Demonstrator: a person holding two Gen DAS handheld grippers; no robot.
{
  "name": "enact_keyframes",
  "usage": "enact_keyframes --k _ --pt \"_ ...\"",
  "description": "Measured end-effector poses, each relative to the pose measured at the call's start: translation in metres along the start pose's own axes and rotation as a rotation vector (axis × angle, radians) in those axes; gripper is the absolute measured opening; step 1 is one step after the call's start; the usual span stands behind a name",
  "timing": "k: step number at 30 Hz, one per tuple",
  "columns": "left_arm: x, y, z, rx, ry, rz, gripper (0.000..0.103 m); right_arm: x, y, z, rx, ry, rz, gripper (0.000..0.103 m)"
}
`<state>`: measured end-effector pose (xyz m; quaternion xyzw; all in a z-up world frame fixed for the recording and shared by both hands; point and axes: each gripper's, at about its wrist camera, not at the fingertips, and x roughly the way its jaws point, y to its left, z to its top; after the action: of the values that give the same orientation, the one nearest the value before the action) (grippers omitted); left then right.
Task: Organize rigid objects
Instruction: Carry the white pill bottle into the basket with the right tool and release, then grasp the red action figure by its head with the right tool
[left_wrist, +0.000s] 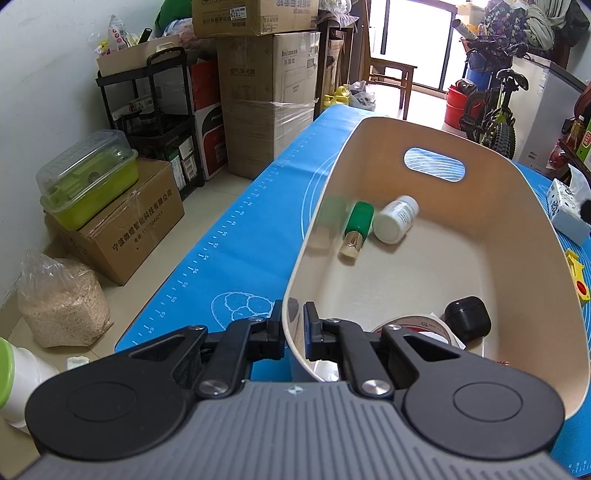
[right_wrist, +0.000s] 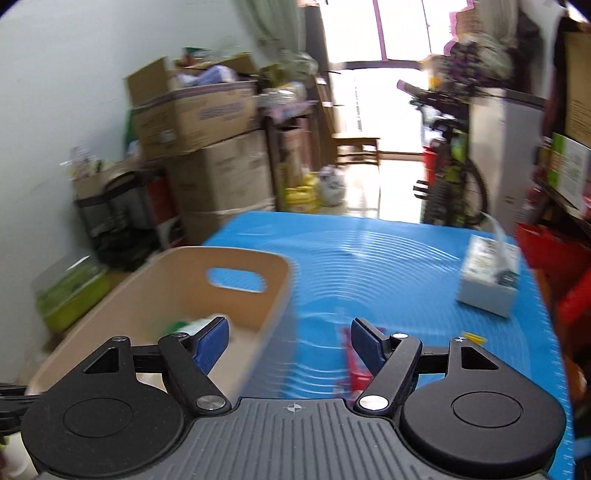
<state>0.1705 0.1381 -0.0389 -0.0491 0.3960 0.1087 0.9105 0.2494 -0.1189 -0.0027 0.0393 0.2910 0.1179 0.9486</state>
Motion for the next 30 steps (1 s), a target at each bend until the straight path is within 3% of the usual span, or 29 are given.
enact_keyframes --k 5,12,19,30 --pt "0.000 0.000 0.000 -0.002 0.002 0.001 0.012 0.017 -0.030 -0.009 0.056 0.030 -0.065 0.077" --pt "-0.001 0.001 0.000 0.001 0.003 -0.003 0.012 0.042 -0.048 -0.029 0.040 0.108 -0.114 0.072" --pt "-0.001 0.001 0.001 0.003 0.003 -0.008 0.012 0.068 -0.048 -0.045 0.016 0.187 -0.129 0.068" --pt "0.000 0.000 0.001 0.000 0.005 -0.005 0.012 0.093 -0.047 -0.055 -0.001 0.223 -0.176 0.066"
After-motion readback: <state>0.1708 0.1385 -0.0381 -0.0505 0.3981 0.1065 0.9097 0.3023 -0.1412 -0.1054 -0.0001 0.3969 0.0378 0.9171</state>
